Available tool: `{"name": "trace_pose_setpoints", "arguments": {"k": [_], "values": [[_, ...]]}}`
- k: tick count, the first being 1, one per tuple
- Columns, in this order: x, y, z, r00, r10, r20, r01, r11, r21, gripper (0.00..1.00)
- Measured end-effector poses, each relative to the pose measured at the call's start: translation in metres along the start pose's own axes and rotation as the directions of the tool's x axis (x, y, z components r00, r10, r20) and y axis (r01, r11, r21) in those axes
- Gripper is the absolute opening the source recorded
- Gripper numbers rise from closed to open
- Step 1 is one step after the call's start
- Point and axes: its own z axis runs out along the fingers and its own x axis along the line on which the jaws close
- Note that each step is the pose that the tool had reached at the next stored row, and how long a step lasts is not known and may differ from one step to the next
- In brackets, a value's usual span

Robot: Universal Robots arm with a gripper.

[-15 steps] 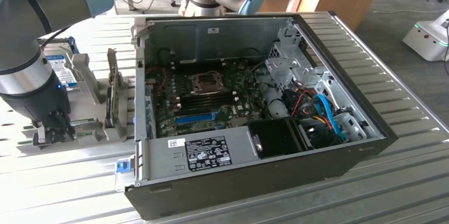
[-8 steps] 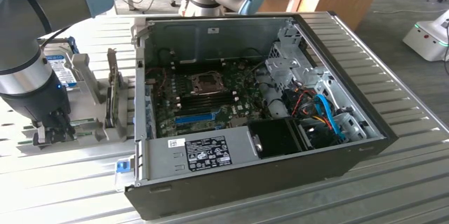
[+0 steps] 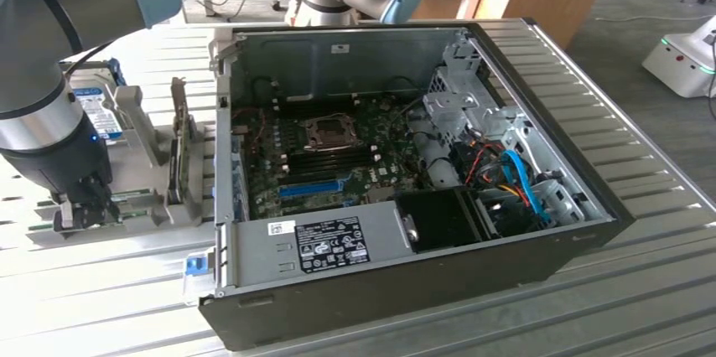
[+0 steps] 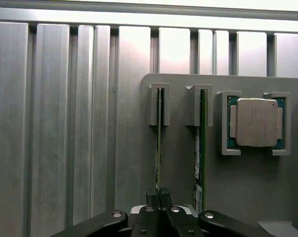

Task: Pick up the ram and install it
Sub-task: 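Pick up the ram and move it above insertion slot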

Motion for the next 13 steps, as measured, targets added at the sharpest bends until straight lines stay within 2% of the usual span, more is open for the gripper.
{"name": "trace_pose_setpoints", "arguments": {"k": [13], "values": [[0.0000, 0.0000, 0.0000, 1.0000, 0.000, 0.0000, 0.000, 1.0000, 0.0000, 0.12]]}}
